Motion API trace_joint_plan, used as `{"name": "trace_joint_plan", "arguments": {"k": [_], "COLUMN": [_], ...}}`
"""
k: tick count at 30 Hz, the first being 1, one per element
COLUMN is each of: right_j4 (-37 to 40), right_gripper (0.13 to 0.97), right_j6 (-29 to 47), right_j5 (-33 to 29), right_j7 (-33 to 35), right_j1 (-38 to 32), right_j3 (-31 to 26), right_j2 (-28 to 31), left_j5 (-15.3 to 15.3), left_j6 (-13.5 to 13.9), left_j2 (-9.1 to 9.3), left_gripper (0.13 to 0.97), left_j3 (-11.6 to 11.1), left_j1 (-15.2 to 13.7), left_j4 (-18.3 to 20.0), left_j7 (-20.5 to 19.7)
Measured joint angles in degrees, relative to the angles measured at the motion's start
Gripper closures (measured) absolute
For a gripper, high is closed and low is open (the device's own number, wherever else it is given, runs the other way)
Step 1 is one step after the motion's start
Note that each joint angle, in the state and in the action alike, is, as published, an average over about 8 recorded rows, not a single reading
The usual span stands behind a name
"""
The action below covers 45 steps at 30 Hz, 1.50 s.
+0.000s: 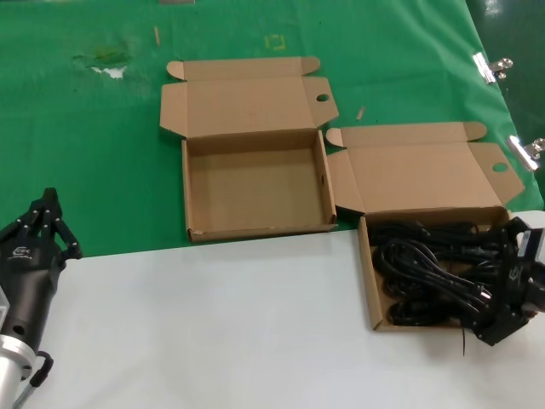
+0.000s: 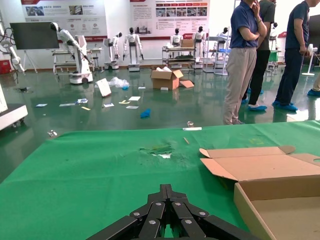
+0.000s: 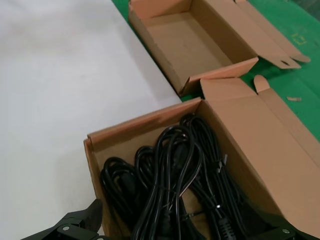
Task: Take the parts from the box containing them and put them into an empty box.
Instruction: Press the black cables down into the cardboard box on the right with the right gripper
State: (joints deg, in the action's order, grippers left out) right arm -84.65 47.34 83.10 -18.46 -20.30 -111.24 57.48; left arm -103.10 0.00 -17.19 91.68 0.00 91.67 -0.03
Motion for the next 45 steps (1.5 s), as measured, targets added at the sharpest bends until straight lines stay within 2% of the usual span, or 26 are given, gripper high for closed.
{"name": "trace_joint_plan", "arguments": {"k": [9,18,26,27,35,36,44,45], "right_j4": [1.73,2.56,2.69,2.69,2.71,2.72,2.73,2.71], "right_gripper": [0.154,0.245,0.402,0.402,0.618,0.618,0.797,0.797], "right_j6": [0.04,-0.08,-0.3,-0.35,-0.7,-0.72,-0.86,-0.88], "right_j5": [-1.02,-1.82,-2.33,-2.41,-2.92,-2.96,-3.12,-3.12], "right_j7": [2.86,4.19,4.45,4.43,4.27,4.28,4.49,4.54], "right_j1": [0.16,0.03,0.6,0.68,1.27,1.31,1.69,1.75], "right_j3": [0.49,0.98,1.4,1.44,1.73,1.77,2.06,2.1], "right_j2": [-1.71,-3.01,-3.49,-3.56,-4.1,-4.15,-4.41,-4.42], "left_j5": [0.0,0.0,0.0,0.0,0.0,0.0,-0.01,-0.01], "left_j6": [0.0,0.0,0.0,0.0,0.0,0.0,0.0,0.0], "left_j2": [0.0,0.0,0.0,0.0,0.0,0.0,0.0,0.0], "left_gripper": [0.957,0.957,0.957,0.957,0.957,0.957,0.957,0.957], "left_j3": [0.0,0.0,0.0,0.0,0.0,0.0,0.0,0.0], "left_j1": [0.0,0.0,0.0,0.0,0.0,0.0,0.0,0.0], "left_j4": [0.0,0.0,0.0,0.0,0.0,0.0,0.0,0.0], "left_j7": [0.0,0.0,0.0,0.0,0.0,0.0,0.0,0.01]}}
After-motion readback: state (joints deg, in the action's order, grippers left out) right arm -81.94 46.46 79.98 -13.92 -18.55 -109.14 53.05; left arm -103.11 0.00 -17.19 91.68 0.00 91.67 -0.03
